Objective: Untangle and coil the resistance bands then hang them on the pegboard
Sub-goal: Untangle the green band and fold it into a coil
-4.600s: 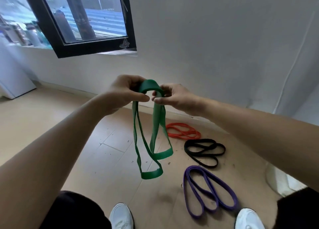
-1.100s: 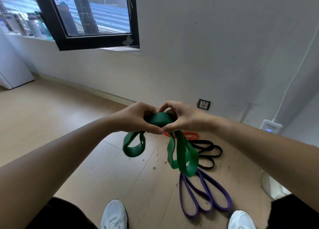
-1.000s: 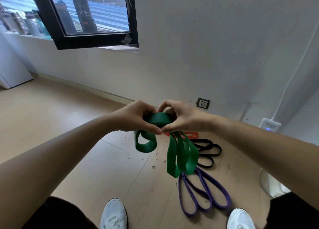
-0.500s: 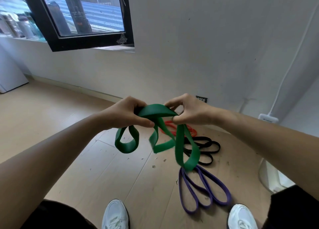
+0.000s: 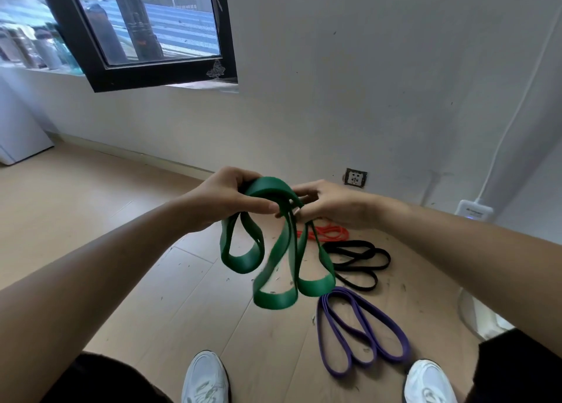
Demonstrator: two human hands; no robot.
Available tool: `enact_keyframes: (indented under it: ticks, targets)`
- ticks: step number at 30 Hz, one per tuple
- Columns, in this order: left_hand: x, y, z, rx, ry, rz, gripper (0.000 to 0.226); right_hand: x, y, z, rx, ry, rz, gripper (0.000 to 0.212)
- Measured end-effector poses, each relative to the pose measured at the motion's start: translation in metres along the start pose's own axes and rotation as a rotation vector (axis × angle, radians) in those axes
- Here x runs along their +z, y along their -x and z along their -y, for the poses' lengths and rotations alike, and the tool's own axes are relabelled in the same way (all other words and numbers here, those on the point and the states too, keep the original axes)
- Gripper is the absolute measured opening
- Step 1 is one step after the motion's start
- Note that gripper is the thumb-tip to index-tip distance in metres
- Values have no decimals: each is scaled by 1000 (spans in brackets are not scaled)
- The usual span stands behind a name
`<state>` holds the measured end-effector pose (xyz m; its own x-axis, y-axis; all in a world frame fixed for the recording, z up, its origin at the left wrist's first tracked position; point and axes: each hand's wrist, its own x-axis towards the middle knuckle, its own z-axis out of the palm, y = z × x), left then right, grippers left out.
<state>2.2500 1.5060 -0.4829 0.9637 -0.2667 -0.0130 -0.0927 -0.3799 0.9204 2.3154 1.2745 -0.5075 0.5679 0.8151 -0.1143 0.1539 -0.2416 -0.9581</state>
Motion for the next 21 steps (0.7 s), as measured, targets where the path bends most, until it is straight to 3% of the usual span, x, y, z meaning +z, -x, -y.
enact_keyframes:
  ticks: [3,12,21]
  targets:
    - [3,-1,0,33,41,-67,48,8,-2,-2,-23,-6,18,41]
    - [-4,2,1,74,168,-200,35,11,-15,-13,-117,-31,-260,23]
    - [-1,3,18,-19,-144,-15,52,-5,-4,3,-82,6,-262,31]
